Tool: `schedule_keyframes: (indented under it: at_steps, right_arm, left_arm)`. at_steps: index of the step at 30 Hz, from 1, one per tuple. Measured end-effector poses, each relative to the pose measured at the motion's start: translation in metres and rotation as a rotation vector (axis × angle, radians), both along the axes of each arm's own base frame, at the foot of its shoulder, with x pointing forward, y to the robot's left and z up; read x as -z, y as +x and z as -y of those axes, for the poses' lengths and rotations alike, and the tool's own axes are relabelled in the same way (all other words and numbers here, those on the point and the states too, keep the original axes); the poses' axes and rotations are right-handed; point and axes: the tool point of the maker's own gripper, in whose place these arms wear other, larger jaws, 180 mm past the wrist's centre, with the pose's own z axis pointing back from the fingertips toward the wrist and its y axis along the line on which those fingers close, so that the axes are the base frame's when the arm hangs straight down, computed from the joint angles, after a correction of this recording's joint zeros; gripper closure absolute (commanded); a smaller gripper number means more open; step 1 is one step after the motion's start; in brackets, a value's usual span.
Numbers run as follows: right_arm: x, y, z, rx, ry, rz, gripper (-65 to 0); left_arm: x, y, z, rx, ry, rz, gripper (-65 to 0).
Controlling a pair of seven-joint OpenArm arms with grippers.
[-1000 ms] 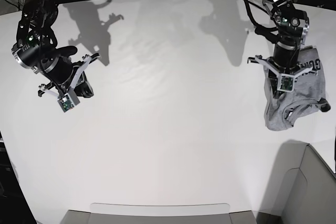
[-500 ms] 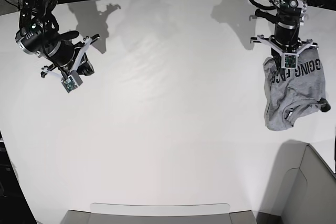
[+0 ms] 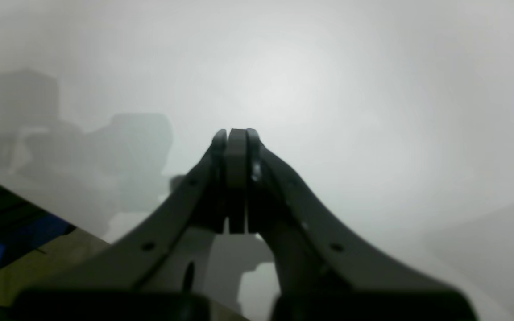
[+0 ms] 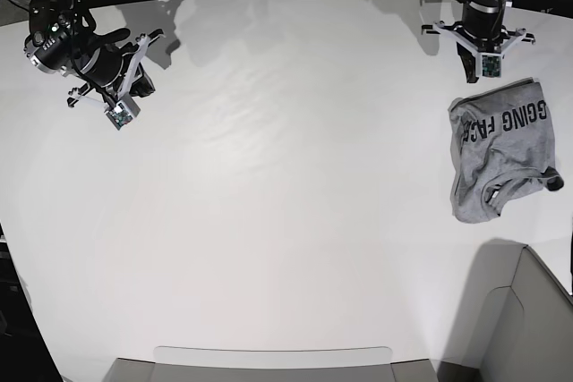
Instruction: Fold the T-shirt properly
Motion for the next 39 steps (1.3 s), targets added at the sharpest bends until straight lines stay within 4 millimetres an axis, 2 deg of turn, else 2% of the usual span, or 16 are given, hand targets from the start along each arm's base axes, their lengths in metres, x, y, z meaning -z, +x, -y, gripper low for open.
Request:
schedule_keyframes:
  at_steps: [2, 9, 12, 17, 21, 24, 26, 28, 30, 33, 35, 39]
  right_arm:
    - [0.0, 0.0, 0.001, 0.001, -0.005, 0.0, 0.0]
    - [0.0, 0.0, 0.001, 0.0, -0.006, 0.001, 0.0]
    - [0.001, -0.001, 0.001, 0.0, -0.004, -0.001, 0.0]
    - [0.01, -0.016, 0.001, 0.005, -0.002, -0.045, 0.0]
    - [0.019, -0.033, 0.0, 0.013, 0.006, -0.092, 0.0]
    - [0.024, -0.047, -0.007, 0.036, 0.065, -0.128, 0.0]
    - [0.027, -0.057, 0.0, 0.057, 0.055, -0.149, 0.0]
    - [0.029, -0.064, -0.001, 0.065, 0.065, -0.169, 0.0]
    - [0.03, -0.069, -0.002, 0.073, 0.084, -0.182, 0.0]
    - [0.032, -0.078, 0.009, 0.101, 0.059, -0.198, 0.0]
    - [0.037, -0.093, 0.011, 0.101, 0.051, -0.236, 0.0]
    - [0.048, -0.135, 0.009, 0.103, 0.053, -0.347, 0.0]
  left_arm:
    - [0.0, -0.009, -0.004, -0.021, -0.022, 0.003, 0.0]
    - [-0.007, -0.033, -0.039, -0.133, 0.01, 0.003, 0.0]
    - [-0.008, -0.037, -0.043, -0.148, 0.018, 0.0, 0.0]
    - [-0.004, -0.05, -0.044, -0.148, 0.023, -0.038, 0.0]
    - [-0.003, -0.054, -0.046, -0.154, 0.028, -0.047, 0.0]
    - [-0.001, -0.068, -0.048, -0.156, 0.033, -0.079, 0.0]
    - [0.001, -0.08, -0.052, -0.169, 0.044, -0.112, 0.0]
    - [0.004, -0.09, -0.052, -0.172, 0.047, -0.14, 0.0]
    - [0.005, -0.095, -0.051, -0.166, 0.046, -0.157, 0.0]
    - [0.007, -0.104, -0.052, -0.168, 0.05, -0.18, 0.0]
    - [0.008, -0.112, -0.051, -0.162, 0.05, -0.2, 0.0]
    - [0.012, -0.138, -0.051, -0.162, 0.056, -0.276, 0.0]
